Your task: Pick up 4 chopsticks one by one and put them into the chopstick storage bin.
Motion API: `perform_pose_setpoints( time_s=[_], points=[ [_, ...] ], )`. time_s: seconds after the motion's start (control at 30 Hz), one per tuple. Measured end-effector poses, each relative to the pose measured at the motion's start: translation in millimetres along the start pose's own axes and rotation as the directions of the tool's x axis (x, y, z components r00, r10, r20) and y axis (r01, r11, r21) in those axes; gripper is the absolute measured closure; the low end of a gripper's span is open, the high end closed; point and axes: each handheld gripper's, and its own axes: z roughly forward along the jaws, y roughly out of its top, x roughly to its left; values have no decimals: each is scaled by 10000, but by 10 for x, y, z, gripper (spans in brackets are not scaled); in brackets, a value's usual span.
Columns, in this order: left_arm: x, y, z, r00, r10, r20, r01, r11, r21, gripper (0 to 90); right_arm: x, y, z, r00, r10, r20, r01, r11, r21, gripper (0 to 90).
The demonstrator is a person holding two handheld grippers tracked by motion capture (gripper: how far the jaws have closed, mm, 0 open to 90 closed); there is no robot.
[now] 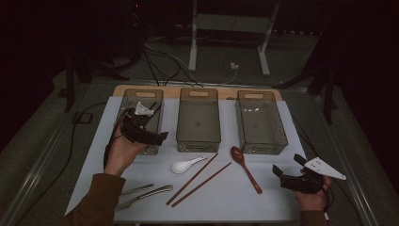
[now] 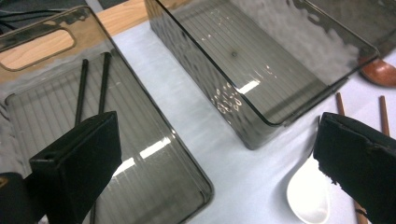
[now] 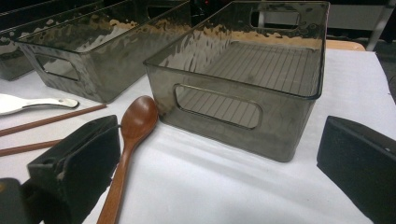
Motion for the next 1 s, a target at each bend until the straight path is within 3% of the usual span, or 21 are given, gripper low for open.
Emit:
perform_pose_setpoints(
  time_s=[0.6, 1.0],
  points=[
    [-381, -146, 20, 9973, 350, 640, -352, 9994, 22, 49, -1, 2, -5, 10000, 16, 24, -15, 10000, -36, 0],
    [-517, -250, 151, 9938, 486, 997, -507, 9985, 183, 50, 3, 2, -4, 10000, 9, 15, -9, 10000, -18, 0]
  ],
)
